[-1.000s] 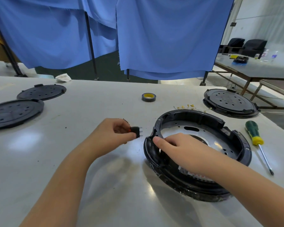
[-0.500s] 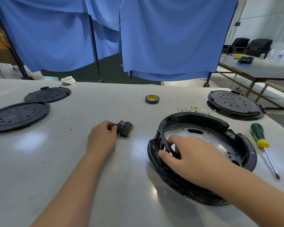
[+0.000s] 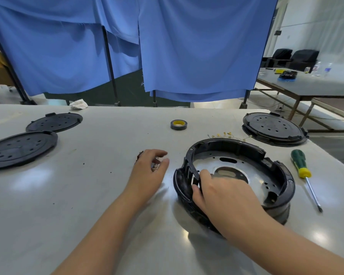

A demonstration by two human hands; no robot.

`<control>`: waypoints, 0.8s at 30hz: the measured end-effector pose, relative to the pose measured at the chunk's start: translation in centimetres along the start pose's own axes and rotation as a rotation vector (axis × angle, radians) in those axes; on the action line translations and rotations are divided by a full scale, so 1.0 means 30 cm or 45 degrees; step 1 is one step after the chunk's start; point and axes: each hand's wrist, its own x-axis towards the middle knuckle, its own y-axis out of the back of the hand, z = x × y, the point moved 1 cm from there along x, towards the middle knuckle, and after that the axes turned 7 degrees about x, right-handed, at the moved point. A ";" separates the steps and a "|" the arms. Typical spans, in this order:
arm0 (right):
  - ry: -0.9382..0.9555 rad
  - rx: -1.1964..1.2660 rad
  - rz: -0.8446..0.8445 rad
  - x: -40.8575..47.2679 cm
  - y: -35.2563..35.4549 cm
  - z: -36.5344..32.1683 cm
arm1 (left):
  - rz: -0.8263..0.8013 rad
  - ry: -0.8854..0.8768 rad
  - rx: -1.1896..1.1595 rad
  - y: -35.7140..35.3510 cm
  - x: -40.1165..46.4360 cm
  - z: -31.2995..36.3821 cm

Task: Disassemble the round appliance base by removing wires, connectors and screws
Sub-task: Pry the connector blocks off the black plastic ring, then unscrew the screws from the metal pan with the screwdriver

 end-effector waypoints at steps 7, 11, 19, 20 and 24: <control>-0.018 -0.103 0.175 0.104 0.141 0.056 | -0.326 0.005 -0.289 -0.021 -0.012 0.052; 0.009 0.017 0.278 0.144 0.200 0.113 | -0.336 -0.281 -0.048 0.004 -0.007 0.097; 0.249 0.262 0.169 0.113 0.252 0.173 | 0.177 -0.833 0.298 0.121 0.022 0.254; 0.253 0.340 0.161 0.115 0.257 0.190 | 0.202 -0.872 0.327 0.132 0.017 0.263; 0.202 0.622 0.162 0.138 0.277 0.259 | 0.178 -0.941 0.477 0.163 0.024 0.287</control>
